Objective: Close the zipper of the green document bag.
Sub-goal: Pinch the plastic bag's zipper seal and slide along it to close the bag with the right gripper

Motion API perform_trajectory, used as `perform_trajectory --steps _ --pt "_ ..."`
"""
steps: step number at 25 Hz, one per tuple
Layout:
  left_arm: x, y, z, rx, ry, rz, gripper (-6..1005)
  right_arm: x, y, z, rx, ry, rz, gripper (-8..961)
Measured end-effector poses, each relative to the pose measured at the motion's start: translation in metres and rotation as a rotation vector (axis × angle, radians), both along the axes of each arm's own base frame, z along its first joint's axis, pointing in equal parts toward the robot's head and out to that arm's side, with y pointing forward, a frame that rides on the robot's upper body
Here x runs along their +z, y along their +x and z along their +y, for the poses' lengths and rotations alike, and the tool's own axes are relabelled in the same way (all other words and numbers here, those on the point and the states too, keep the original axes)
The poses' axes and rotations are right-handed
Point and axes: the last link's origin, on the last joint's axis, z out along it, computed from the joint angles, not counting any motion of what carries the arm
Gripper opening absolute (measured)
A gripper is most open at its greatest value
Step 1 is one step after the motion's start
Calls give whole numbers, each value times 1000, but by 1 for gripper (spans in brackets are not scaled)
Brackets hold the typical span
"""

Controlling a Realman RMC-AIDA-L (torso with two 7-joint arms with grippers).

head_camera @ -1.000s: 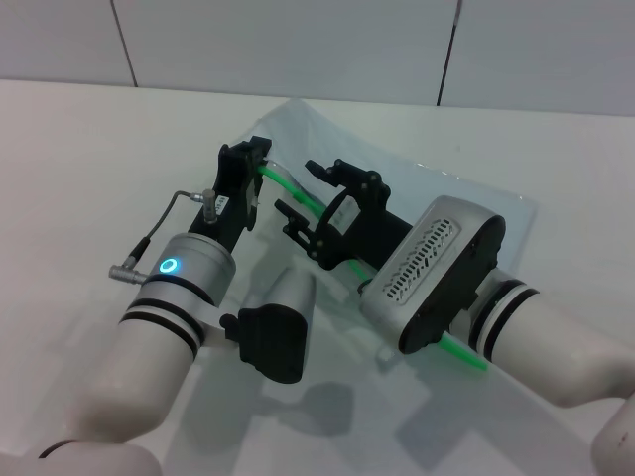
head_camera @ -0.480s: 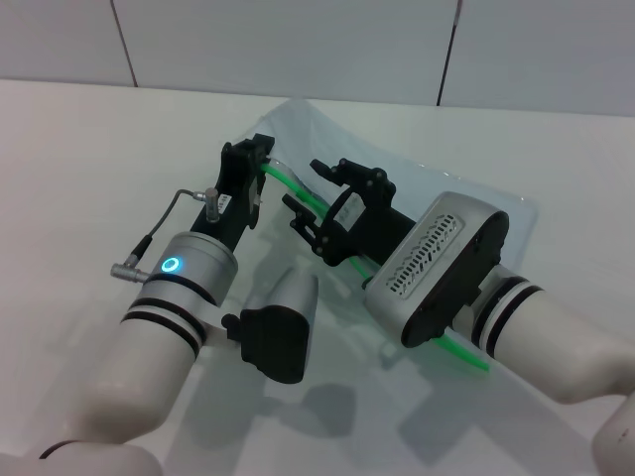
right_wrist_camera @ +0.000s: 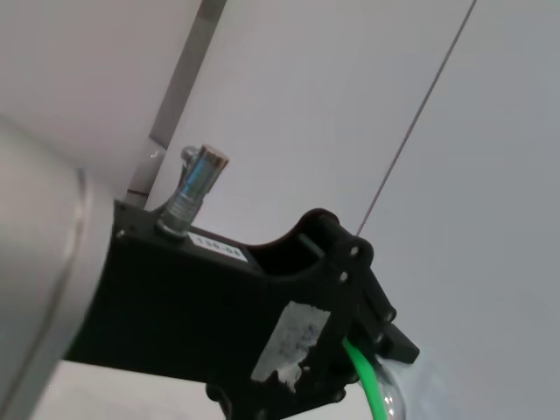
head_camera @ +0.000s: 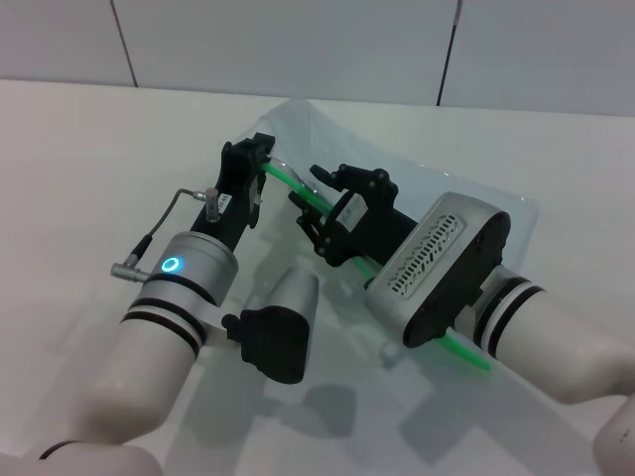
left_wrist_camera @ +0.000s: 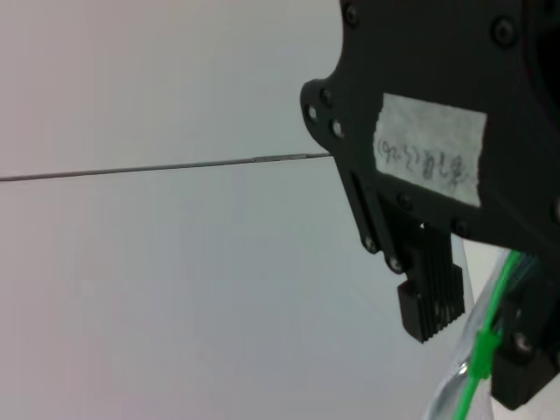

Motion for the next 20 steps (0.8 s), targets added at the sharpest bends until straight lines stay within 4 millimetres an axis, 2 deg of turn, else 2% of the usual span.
perform_trajectory --steps 12,20 --pt "0 0 0 -5 -1 4 52 -1 2 0 -5 -2 -9 271" --pt "-1 -1 0 1 -6 4 53 0 2 0 -6 1 -3 224"
